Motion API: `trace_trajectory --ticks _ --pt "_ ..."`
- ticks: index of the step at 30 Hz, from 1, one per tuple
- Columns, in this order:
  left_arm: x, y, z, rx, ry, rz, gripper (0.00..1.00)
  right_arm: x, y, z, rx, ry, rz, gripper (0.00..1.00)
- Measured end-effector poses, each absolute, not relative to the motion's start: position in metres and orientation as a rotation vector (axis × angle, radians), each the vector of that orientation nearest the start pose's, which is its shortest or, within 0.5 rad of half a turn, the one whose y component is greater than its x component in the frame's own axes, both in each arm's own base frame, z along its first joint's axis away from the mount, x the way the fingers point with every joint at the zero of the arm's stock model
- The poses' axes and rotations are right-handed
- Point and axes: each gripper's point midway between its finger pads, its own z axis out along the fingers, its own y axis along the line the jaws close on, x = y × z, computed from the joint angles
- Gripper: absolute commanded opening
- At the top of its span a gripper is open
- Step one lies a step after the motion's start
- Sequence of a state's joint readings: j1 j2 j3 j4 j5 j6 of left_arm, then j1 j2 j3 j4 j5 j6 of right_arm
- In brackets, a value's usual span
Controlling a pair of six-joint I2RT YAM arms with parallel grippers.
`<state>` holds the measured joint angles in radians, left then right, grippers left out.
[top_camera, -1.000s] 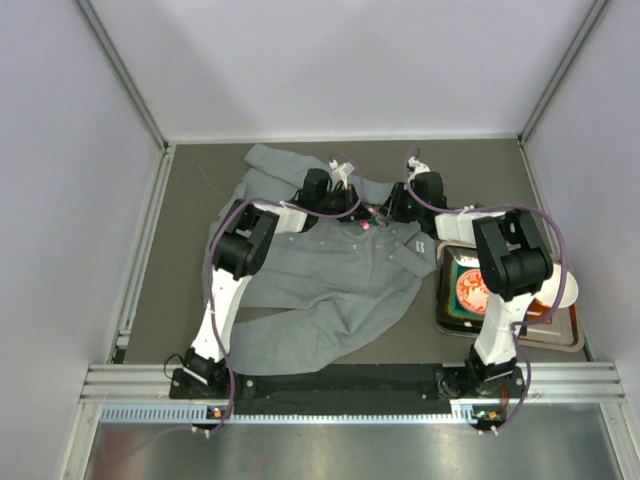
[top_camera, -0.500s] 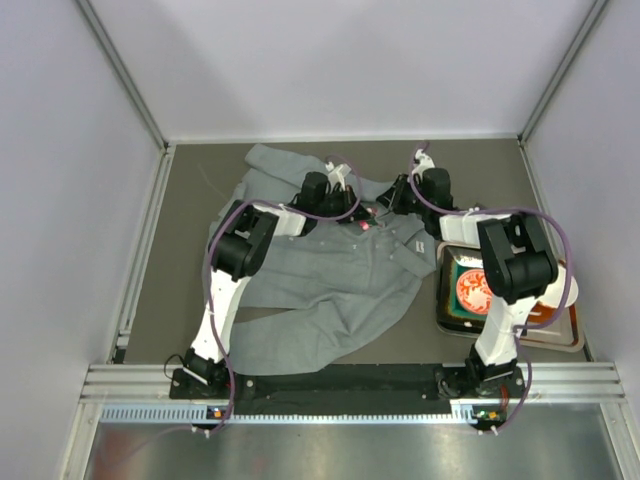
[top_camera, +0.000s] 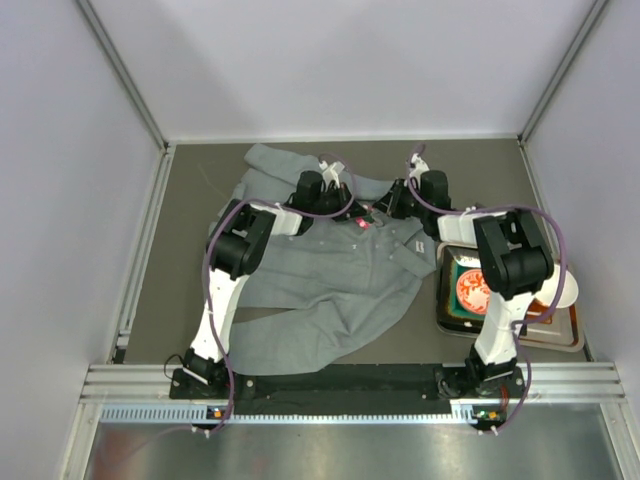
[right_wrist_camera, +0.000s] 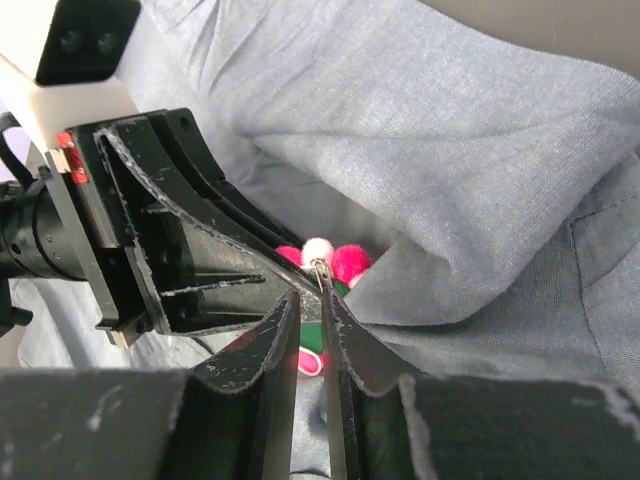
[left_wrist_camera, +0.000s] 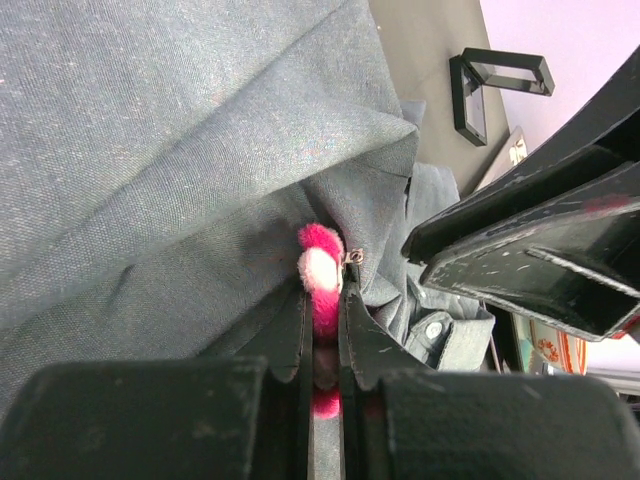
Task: Remove the brooch from the garment
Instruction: Open the brooch with the flattened clothing.
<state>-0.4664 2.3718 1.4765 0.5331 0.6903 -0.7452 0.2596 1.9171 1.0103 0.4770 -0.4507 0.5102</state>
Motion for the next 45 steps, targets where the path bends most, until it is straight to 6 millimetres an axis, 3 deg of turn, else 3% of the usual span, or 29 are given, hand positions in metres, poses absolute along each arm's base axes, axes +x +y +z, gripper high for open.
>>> trace_trajectory --ticks 9,22,34,45 --pt "0.458 -0.380 0.052 0.219 2.104 -1.440 0.00 0.456 0.225 0.061 -0.044 2.138 0.957 0.14" --pt "0.454 -0.376 0.045 0.214 2.111 -1.436 0.00 0.459 0.234 0.055 0.033 2.159 1.069 0.04" --pt "0.456 -0.375 0.045 0.245 2.069 -1.420 0.00 0.464 0.225 0.054 0.214 2.123 1.306 0.07" --pt "0.456 -0.378 0.045 0.270 2.054 -1.400 0.00 0.462 0.226 0.055 0.245 2.122 1.367 0.12"
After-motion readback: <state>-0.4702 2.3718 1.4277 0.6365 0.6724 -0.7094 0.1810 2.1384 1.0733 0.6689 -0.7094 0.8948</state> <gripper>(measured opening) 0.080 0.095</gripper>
